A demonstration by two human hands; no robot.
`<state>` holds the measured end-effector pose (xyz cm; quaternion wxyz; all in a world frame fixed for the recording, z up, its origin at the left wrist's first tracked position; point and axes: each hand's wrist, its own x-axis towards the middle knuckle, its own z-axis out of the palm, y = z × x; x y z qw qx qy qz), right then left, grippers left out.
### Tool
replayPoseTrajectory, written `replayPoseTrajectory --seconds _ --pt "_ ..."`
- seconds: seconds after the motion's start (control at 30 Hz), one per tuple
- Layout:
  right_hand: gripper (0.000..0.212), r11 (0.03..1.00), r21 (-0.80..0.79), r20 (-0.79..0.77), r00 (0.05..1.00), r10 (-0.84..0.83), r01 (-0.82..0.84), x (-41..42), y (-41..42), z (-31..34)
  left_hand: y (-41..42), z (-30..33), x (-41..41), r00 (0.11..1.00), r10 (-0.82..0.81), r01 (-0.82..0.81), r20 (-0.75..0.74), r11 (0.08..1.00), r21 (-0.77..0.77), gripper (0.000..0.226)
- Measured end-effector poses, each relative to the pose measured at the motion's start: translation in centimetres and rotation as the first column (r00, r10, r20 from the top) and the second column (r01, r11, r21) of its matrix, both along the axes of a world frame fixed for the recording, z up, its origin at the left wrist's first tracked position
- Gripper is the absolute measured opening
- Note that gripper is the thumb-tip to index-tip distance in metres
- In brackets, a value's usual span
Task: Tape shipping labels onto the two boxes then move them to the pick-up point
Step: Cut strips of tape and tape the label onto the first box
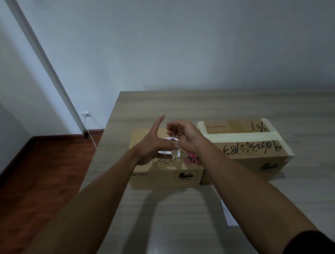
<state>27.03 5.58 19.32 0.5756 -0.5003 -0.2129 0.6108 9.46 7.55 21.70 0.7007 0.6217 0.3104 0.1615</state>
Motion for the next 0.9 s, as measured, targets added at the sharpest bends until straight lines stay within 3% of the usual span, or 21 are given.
replayPoseTrajectory --seconds 0.3,0.37,0.43,0.53,0.6,0.67,0.77,0.9 --pt "0.009 0.998 -0.002 0.210 0.976 -0.057 0.059 0.2 -0.2 0.2 0.0 -1.1 -0.2 0.999 0.025 -0.025 -0.022 1.000 -0.001 0.120" --pt "0.006 0.994 0.016 0.322 0.941 -0.105 0.105 0.2 0.0 0.6 0.1 -1.7 -0.3 0.995 0.059 -0.055 -0.085 0.997 0.049 0.126" --pt "0.009 0.993 0.028 0.523 0.845 -0.113 0.115 0.7 0.1 1.2 0.4 -2.8 -0.5 0.968 0.149 -0.120 -0.201 0.982 0.147 0.129" --pt "0.018 0.999 0.016 0.712 0.702 -0.033 0.031 1.9 -0.1 1.9 1.0 -3.8 -1.1 0.895 0.348 -0.304 -0.280 0.934 0.188 0.099" --pt "0.015 1.000 0.022 0.744 0.668 -0.014 -0.004 2.4 -0.2 2.3 1.5 -4.0 -0.9 0.850 0.488 -0.493 -0.200 0.870 0.026 0.054" --pt "0.012 0.999 0.031 0.757 0.653 -0.001 -0.035 2.4 -0.3 2.5 1.7 -3.2 -0.4 0.755 0.645 -0.655 -0.117 0.734 -0.181 0.019" --pt "0.016 0.998 0.024 0.781 0.624 0.017 -0.057 2.3 -0.4 2.5 2.4 -2.6 0.3 0.649 0.759 -0.725 -0.044 0.601 -0.335 0.015" --pt "0.011 0.998 0.012 0.795 0.606 0.031 -0.066 2.2 -0.5 2.3 2.7 -2.4 1.0 0.689 0.725 -0.710 0.015 0.679 -0.190 0.040"
